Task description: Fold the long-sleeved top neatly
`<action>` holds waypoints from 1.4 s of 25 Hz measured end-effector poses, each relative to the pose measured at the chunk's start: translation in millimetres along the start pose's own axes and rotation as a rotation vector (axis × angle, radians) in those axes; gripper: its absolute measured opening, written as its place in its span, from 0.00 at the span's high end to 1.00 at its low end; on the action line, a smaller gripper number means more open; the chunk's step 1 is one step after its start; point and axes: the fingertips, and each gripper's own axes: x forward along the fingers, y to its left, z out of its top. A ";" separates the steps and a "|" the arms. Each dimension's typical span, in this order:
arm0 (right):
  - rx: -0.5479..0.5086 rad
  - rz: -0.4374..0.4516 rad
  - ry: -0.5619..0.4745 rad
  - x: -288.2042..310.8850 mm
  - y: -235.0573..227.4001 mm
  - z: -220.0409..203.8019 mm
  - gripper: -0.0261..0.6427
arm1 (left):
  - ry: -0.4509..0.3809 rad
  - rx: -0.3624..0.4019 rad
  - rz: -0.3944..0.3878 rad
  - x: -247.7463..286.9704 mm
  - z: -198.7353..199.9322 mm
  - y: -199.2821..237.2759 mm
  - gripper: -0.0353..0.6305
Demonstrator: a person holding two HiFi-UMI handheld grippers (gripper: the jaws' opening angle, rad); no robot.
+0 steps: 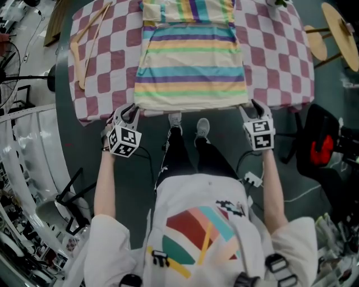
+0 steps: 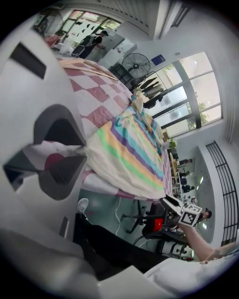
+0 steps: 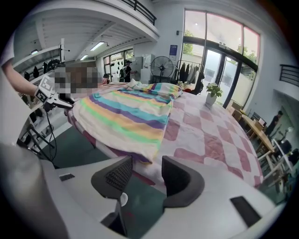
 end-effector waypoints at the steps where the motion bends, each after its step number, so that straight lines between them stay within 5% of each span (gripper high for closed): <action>1: 0.004 0.000 0.002 -0.7 -1.7 -0.3 0.67 | 0.004 0.025 -0.006 1.3 1.1 -1.0 0.84; 10: 0.002 -0.003 0.005 2.5 -4.9 3.0 0.81 | 0.018 0.035 -0.020 2.5 -3.4 1.4 0.85; 13: -0.022 -0.018 0.013 -0.6 -1.8 4.9 0.90 | 0.023 -0.040 0.008 3.0 -7.2 3.1 0.91; 22: -0.057 -0.007 -0.045 -30.5 -6.3 26.9 0.93 | -0.059 -0.339 0.059 -37.4 12.3 27.6 0.92; 35: -0.055 -0.025 -0.242 -63.9 -63.8 154.7 0.94 | -0.187 -0.546 0.286 -78.9 117.7 146.8 0.92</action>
